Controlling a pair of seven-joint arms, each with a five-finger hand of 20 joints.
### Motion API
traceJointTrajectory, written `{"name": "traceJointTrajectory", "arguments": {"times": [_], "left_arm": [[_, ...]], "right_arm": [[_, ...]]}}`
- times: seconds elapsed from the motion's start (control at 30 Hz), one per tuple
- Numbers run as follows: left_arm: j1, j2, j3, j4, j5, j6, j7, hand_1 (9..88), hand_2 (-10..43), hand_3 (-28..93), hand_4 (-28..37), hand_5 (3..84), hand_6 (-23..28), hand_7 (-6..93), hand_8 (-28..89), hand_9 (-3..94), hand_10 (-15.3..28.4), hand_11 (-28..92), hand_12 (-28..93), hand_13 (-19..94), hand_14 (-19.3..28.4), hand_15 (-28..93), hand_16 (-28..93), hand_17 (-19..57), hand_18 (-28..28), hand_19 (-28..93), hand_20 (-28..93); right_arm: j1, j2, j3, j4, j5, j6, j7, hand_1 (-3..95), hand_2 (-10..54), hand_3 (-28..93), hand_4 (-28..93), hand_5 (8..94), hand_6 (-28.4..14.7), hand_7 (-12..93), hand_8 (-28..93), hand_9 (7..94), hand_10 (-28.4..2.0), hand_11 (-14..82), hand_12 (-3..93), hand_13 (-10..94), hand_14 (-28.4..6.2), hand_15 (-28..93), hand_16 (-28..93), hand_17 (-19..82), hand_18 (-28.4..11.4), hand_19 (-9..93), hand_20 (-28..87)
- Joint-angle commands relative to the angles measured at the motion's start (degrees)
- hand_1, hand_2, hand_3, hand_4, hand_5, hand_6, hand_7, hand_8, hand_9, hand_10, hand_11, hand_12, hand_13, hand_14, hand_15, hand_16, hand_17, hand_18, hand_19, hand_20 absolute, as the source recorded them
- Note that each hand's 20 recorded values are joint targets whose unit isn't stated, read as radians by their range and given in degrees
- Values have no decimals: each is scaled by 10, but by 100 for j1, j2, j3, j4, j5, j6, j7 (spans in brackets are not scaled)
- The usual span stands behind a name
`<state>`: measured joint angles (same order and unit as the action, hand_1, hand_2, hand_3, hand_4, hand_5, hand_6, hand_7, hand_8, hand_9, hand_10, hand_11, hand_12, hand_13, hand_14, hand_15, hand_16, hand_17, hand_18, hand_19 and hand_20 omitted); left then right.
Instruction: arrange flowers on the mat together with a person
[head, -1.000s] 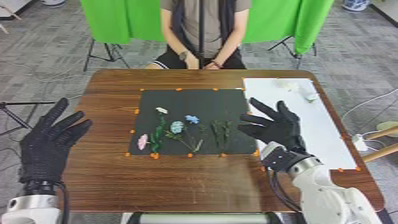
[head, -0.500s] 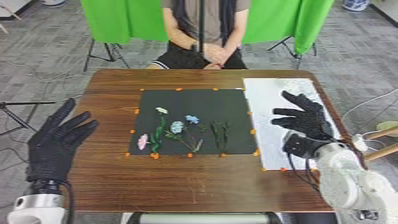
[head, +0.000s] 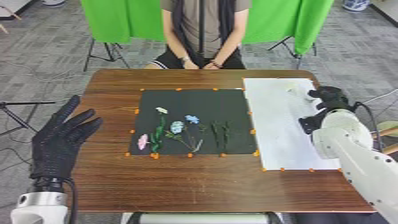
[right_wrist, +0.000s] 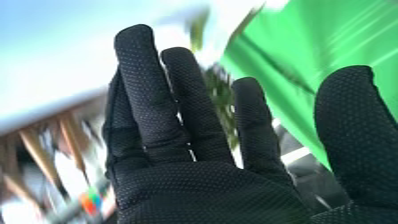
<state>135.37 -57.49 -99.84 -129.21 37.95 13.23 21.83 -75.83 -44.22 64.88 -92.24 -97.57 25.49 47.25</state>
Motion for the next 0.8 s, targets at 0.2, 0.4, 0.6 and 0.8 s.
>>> {"name": "traceJointTrajectory", "arguments": {"times": [0.2, 0.4, 0.6, 0.8], "left_arm": [[27, 120, 45, -65, -57, 54, 109, 206, 78, 754, -283, 343, 76, 87, -81, 370, 213, 222, 109, 316, 284, 477, -96, 4, 284, 736, -283], [-62, 142, 72, -52, -45, 8, 75, 206, 78, 754, -283, 343, 76, 88, -81, 370, 214, 223, 109, 315, 284, 478, -96, 4, 284, 735, -283], [-89, 109, 54, -48, -45, -18, 19, 206, 77, 755, -283, 343, 77, 88, -81, 370, 214, 226, 110, 316, 284, 479, -96, 3, 284, 735, -283], [-195, 105, 89, -26, -26, -75, -24, 208, 77, 756, -283, 343, 77, 89, -81, 370, 214, 227, 110, 317, 284, 480, -97, 3, 284, 735, -283]], "right_arm": [[2130, -105, -1226, 1160, -1260, -2201, 483, 205, 11, 843, -282, 308, 43, 139, -132, 548, -198, 195, 110, 552, -194, 548, 50, 127, -248, 656, 161], [2331, -325, -1397, 1515, -1396, -2941, 834, 209, 5, 835, -282, 300, 48, 145, -137, 529, -191, 173, 107, 536, -192, 515, 47, 124, -252, 650, 140], [2157, -409, -1335, 1586, -1578, -3502, 775, 227, -5, 819, -282, 339, 49, 144, -137, 527, -190, 153, 109, 536, -190, 487, 54, 124, -251, 640, 127], [1997, -502, -1304, 1625, -1573, -3668, 806, 239, -16, 822, -283, 370, 47, 145, -140, 527, -184, 138, 110, 536, -188, 471, 63, 125, -249, 635, 122]]}}
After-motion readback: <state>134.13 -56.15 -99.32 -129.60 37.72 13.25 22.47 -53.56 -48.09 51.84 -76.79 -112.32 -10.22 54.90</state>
